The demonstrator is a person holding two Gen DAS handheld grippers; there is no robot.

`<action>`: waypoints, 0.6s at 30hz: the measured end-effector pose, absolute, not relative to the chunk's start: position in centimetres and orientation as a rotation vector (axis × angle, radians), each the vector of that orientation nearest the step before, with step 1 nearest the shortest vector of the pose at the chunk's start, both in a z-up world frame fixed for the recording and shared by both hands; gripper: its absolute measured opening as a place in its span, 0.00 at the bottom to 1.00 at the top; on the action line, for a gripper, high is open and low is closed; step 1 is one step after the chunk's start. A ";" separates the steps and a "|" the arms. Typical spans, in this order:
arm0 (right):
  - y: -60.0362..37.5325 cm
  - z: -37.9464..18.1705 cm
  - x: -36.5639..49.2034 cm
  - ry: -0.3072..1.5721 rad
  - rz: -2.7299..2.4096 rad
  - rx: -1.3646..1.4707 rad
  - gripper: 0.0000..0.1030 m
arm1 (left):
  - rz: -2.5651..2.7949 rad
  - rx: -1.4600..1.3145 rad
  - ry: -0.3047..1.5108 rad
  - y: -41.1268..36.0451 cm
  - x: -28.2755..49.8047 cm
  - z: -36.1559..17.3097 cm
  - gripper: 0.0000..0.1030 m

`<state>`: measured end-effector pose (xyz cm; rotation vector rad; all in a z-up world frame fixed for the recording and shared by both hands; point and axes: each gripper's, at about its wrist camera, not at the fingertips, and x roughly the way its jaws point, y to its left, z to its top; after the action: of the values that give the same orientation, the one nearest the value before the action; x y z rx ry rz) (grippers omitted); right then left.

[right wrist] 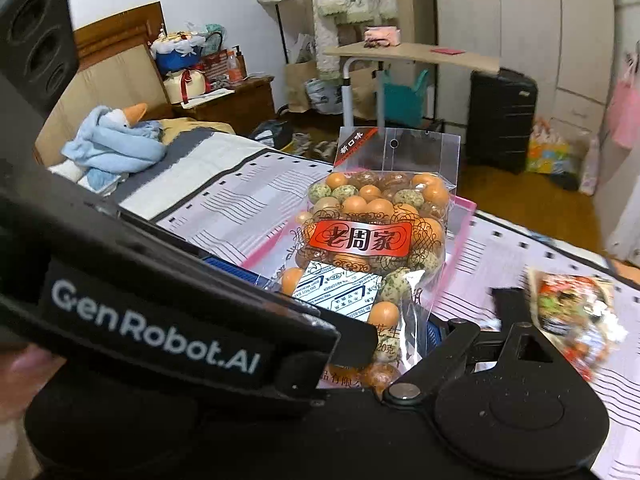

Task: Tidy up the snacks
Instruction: 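Carry the peanut bag into the pink box and open the left tool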

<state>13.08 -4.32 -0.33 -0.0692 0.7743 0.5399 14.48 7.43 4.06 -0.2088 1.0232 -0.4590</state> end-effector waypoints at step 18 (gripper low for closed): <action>-0.3 -9.9 21.6 1.000 0.540 -0.049 0.91 | -0.385 -0.334 1.163 12.7 25.7 -8.3 0.57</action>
<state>21.63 -0.33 -9.94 -0.0490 0.9995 0.5400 25.72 12.73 -8.31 -0.3339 1.1626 -0.3852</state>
